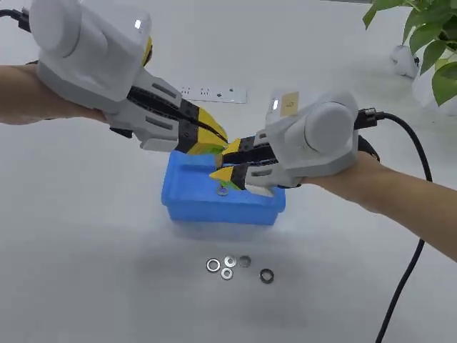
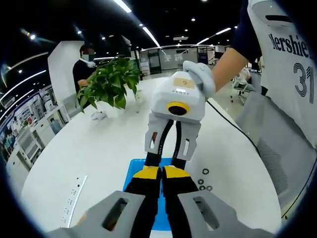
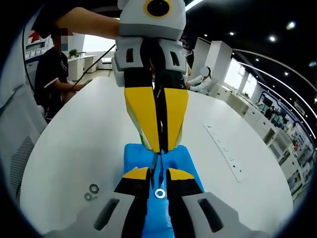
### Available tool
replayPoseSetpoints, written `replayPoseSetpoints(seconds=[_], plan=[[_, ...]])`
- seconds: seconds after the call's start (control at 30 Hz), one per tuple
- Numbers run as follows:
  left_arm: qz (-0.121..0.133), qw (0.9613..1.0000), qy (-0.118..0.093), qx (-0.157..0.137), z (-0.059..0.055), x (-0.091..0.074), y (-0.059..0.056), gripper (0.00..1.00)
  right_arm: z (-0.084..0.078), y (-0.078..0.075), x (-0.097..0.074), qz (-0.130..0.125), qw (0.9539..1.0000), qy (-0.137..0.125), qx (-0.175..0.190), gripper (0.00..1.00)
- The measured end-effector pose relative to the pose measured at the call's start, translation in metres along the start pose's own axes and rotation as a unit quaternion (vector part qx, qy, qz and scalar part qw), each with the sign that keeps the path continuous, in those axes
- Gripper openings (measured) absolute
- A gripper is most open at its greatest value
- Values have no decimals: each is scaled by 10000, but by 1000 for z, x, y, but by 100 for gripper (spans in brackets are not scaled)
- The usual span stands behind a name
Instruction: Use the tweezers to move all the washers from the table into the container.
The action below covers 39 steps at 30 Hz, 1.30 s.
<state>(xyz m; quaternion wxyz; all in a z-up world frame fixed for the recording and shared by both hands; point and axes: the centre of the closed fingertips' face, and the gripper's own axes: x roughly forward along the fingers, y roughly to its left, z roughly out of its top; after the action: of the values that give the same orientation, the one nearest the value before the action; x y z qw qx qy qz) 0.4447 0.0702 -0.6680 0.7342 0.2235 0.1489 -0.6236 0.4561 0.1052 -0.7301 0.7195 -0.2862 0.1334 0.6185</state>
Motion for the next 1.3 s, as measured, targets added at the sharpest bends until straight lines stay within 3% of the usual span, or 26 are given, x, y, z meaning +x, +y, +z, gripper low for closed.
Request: replayPoseSetpoints(seconds=[0.13, 0.47, 0.73, 0.97, 1.3], plan=[[-10, 9997, 29, 248, 9, -4, -9, 5, 8, 6, -5, 35, 10000, -45, -71, 14], [-49, 9993, 69, 375, 29, -14, -32, 5, 27, 25, -20, 184, 9995, -170, -196, 11], [-86, 9991, 86, 416, 38, -15, -56, 5, 30, 43, -28, 308, 9989, -164, -310, 11], [-158, 9992, 89, 342, 37, -14, -80, 5, 27, 69, -33, 454, 9984, -108, -333, 11], [-210, 9997, 93, 124, 21, -17, -117, 5, 21, 113, -30, 684, 9968, -11, -416, 11]])
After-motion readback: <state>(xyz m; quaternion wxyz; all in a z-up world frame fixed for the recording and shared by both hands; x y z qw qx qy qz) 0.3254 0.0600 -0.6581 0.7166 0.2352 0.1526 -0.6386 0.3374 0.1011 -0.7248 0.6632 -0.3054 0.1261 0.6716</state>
